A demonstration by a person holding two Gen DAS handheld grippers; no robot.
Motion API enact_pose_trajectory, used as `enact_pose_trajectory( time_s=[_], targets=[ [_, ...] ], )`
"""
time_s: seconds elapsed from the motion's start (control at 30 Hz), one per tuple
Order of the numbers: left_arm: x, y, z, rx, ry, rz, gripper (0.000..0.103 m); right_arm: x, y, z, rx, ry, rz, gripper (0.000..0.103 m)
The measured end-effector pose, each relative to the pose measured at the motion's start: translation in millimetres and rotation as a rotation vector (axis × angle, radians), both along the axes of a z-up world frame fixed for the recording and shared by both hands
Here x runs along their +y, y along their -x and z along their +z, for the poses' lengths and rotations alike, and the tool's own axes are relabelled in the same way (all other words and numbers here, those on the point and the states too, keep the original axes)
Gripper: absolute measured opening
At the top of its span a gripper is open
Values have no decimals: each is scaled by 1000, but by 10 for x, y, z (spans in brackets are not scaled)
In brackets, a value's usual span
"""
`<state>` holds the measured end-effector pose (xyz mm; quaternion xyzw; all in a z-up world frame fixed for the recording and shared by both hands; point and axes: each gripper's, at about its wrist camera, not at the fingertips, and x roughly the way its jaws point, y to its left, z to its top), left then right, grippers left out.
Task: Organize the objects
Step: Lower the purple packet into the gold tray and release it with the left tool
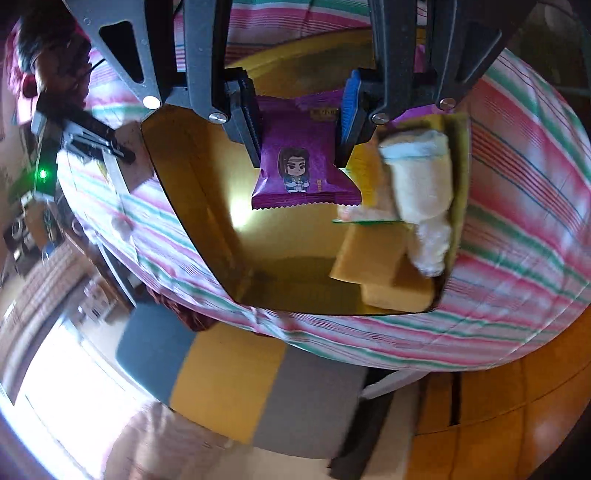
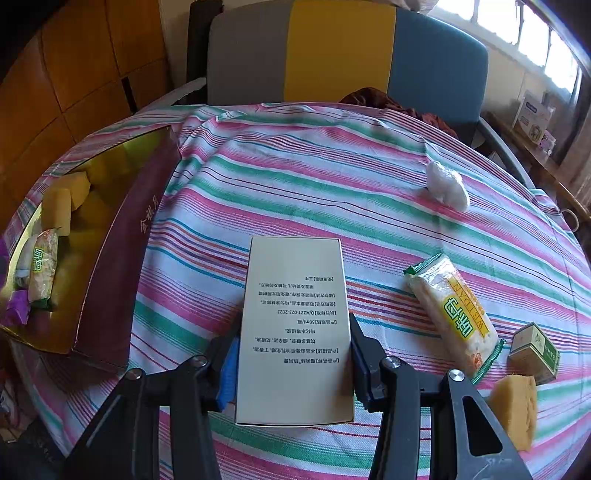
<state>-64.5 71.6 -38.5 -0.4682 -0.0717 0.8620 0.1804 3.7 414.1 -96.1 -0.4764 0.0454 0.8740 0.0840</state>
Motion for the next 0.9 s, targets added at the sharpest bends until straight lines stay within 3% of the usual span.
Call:
enact_pose_trajectory(
  time_s=[0.13, 0.27, 0.5, 0.7, 0.9],
  targets=[
    [-44, 121, 30, -12, -30, 14, 36, 5, 6, 0, -4, 5, -1, 50],
    [129, 313, 94, 16, -10, -15, 36, 8, 8, 1, -6, 8, -2, 50],
    [436, 974, 6, -3, 2, -9, 36, 9, 9, 0, -7, 9, -1, 50],
    [553, 1529, -308, -56, 91, 47, 36, 5, 12, -4, -12, 13, 1, 50],
    [555, 1834, -568, -98, 173, 100, 37, 8, 17, -7, -19, 19, 2, 50]
  ],
)
